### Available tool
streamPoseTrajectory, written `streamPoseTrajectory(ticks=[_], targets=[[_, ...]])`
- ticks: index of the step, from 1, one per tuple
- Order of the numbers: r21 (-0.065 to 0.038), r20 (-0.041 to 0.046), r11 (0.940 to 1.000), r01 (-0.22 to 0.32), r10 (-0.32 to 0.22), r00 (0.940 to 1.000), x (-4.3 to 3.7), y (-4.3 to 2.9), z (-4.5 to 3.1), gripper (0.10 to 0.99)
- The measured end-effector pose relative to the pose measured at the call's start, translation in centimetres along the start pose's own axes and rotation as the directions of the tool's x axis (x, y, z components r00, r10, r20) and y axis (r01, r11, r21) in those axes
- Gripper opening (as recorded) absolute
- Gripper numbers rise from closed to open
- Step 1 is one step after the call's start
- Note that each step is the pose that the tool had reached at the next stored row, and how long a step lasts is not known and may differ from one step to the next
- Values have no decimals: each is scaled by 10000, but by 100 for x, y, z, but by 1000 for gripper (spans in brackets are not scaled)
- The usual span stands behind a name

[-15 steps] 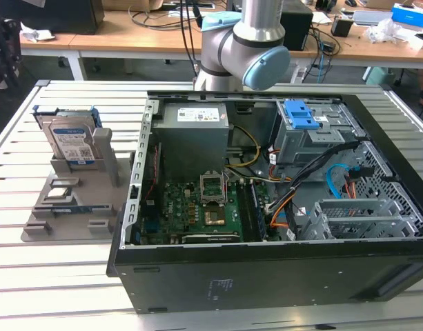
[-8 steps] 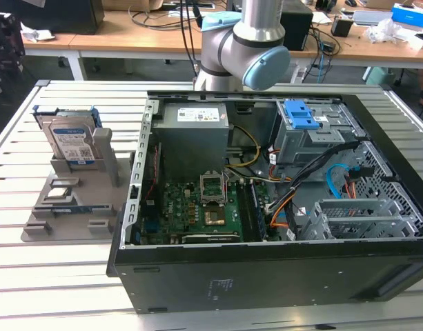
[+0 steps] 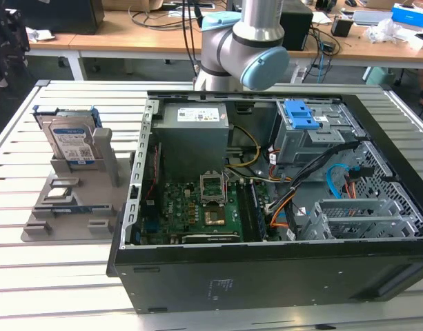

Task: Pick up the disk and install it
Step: 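Pick up the disk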

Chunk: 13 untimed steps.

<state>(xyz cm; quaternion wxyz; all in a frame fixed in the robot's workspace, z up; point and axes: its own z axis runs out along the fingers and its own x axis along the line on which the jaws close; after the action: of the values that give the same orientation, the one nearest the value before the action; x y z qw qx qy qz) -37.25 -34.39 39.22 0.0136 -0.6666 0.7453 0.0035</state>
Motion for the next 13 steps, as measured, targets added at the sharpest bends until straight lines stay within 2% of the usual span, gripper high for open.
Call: streamPoseTrajectory(ticks=[8, 11, 13], targets=[[-1, -1, 10000, 0, 0, 10000, -188, 2, 5, 482], [-2, -1, 10000, 0, 0, 10000, -240, 0, 9, 482], [0, 0, 10000, 1, -1, 10000, -258, -5, 39, 482]])
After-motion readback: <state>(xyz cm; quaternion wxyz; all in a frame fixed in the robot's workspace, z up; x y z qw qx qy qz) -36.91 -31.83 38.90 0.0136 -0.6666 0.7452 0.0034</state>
